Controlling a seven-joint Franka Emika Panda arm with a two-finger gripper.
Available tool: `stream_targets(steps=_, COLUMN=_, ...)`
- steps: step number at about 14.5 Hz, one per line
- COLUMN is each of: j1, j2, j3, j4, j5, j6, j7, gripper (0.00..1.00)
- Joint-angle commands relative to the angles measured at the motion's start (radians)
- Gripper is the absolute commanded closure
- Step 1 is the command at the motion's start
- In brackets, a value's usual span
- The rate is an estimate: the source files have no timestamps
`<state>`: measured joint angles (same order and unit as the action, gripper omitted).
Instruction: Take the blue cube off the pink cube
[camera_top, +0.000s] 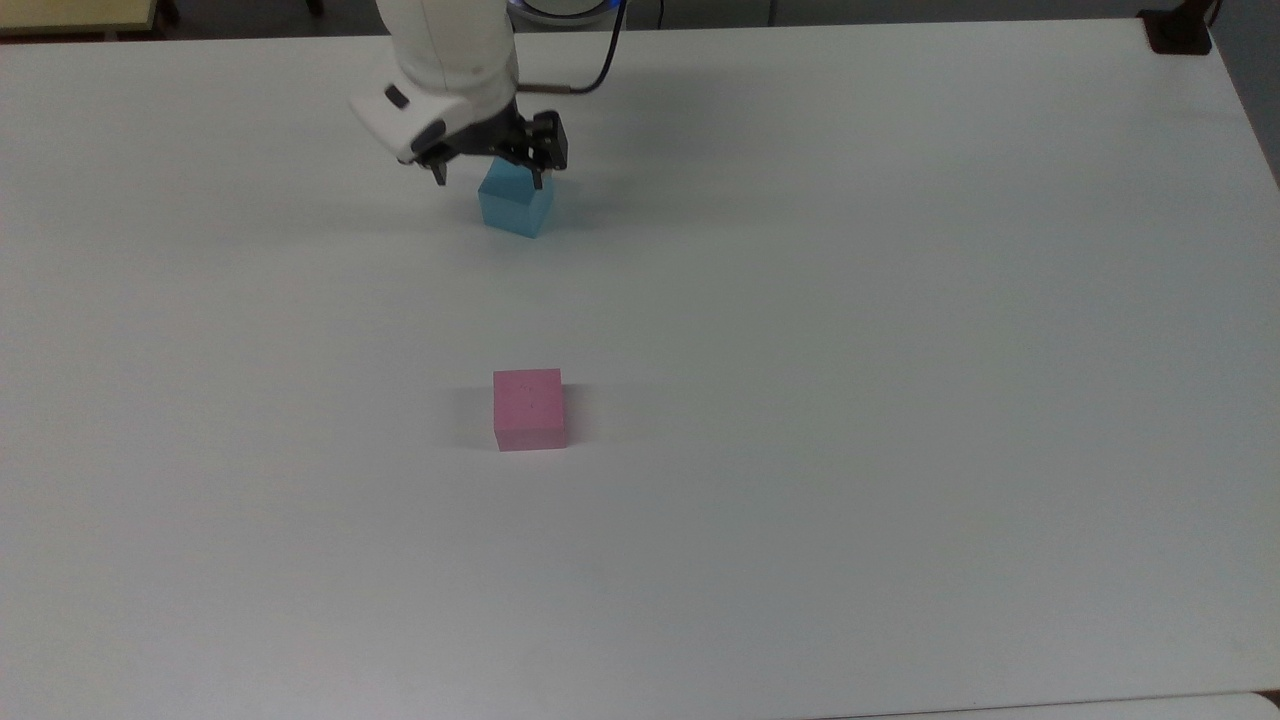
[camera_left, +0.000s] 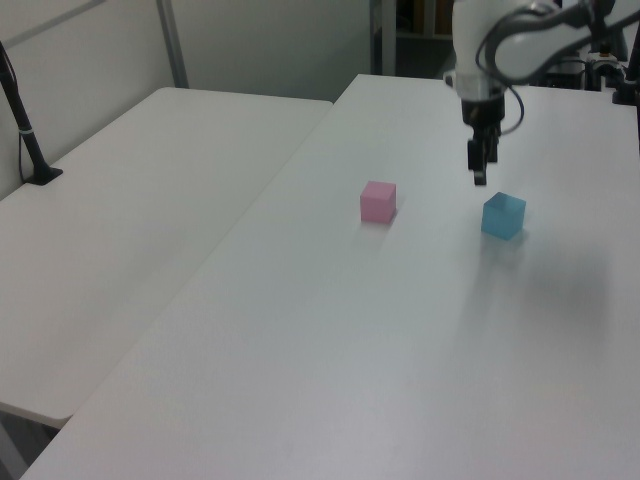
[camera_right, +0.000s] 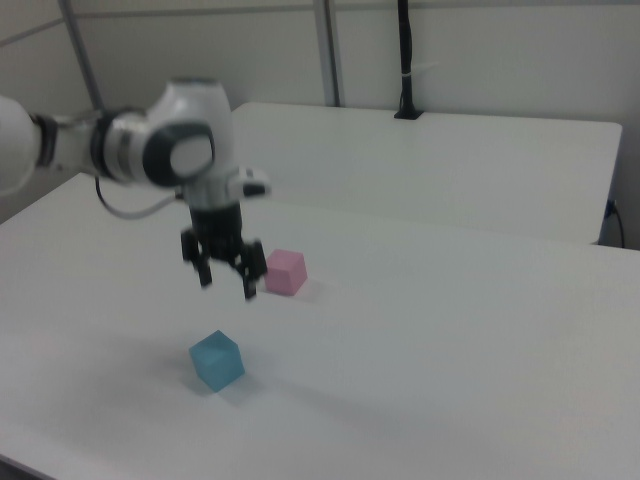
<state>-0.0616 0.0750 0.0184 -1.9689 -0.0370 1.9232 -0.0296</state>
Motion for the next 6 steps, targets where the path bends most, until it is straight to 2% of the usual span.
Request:
stream_targets(steps=1, j1=0.022, j2=-0.029, j3=-0.008, j4=0.25, j5=0.002, j6=-0.252, j7=0.034, gripper=0.0)
stream_targets(steps=4, j1=0.035, j2=-0.067, j3=0.003, j4=0.265, j5=0.003, j6=-0.265, j7=0.109, gripper=0.0)
stream_targets(steps=6, j1=0.048, j2=-0.076, j3=0.003, j4=0.263, j5=0.003, j6=-0.265, j7=0.111, gripper=0.0)
